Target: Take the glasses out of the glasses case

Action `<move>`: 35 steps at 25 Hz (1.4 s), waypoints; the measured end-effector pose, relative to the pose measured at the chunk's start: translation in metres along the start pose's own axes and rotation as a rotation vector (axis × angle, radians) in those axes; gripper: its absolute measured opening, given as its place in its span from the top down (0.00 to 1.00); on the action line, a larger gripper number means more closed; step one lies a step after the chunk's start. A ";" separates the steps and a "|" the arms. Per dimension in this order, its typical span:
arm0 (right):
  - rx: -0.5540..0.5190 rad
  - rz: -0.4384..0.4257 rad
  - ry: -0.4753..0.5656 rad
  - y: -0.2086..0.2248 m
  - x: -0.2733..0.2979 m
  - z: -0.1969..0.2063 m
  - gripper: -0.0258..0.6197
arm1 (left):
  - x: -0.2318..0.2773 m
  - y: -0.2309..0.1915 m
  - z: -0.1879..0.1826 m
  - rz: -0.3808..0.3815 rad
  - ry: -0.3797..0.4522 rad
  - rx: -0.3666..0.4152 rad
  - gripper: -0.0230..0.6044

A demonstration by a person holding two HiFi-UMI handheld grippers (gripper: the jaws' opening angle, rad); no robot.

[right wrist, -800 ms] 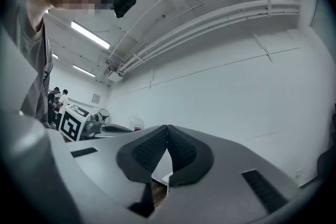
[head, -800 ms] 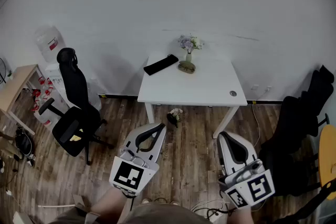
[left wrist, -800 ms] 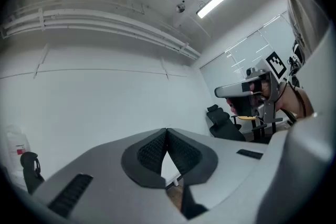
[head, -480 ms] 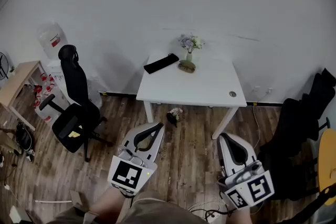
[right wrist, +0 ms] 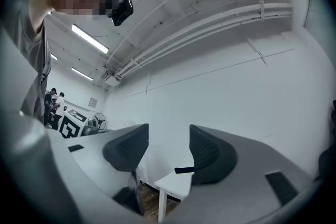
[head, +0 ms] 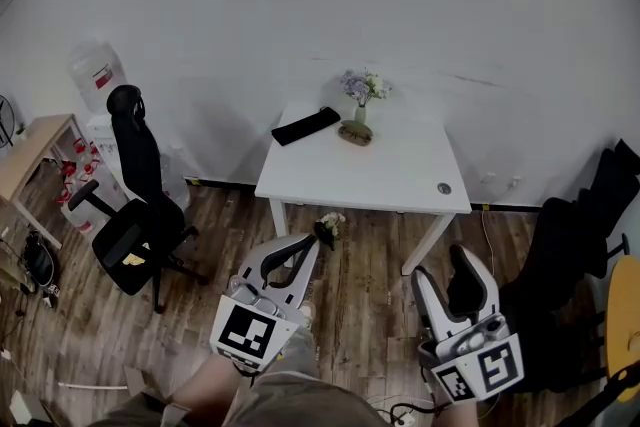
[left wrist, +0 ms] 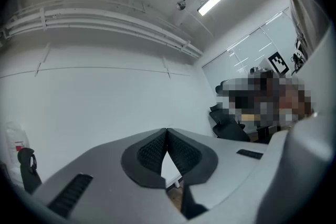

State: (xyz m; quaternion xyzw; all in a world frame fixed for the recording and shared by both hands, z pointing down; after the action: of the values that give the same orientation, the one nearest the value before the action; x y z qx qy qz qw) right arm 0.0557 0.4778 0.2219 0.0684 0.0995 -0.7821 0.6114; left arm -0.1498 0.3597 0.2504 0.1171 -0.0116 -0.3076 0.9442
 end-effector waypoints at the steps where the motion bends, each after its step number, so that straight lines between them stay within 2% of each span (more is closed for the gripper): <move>1: 0.004 0.001 -0.002 0.003 0.004 0.006 0.58 | 0.005 -0.002 0.004 0.004 0.004 0.000 0.94; 5: 0.003 -0.009 -0.026 0.015 0.035 0.033 0.58 | 0.033 -0.020 0.024 0.009 0.011 -0.008 0.94; 10: 0.000 -0.014 -0.094 0.041 0.095 0.068 0.58 | 0.084 -0.064 0.054 0.013 -0.005 -0.033 0.94; 21: 0.063 -0.033 -0.252 0.119 0.294 0.137 0.58 | 0.221 -0.213 0.112 0.022 -0.139 -0.075 0.94; 27: 0.169 -0.006 -0.339 0.167 0.393 0.200 0.58 | 0.302 -0.282 0.150 0.051 -0.194 -0.070 0.94; 35: 0.181 0.009 -0.461 0.210 0.459 0.256 0.58 | 0.369 -0.323 0.187 0.090 -0.257 -0.117 0.94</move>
State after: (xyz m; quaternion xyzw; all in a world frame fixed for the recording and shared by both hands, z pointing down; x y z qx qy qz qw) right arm 0.1518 -0.0656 0.3507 -0.0569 -0.1135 -0.7802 0.6126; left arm -0.0548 -0.1489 0.3401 0.0210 -0.1195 -0.2775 0.9530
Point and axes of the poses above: the fingertips, and each gripper's own axes: x forward along the fingers, y to its right, z out of its underside, the point moved 7 cm from there along -x, backward along the fingers, and after that the axes turned 3 degrees about -x, right-handed, at the moved point
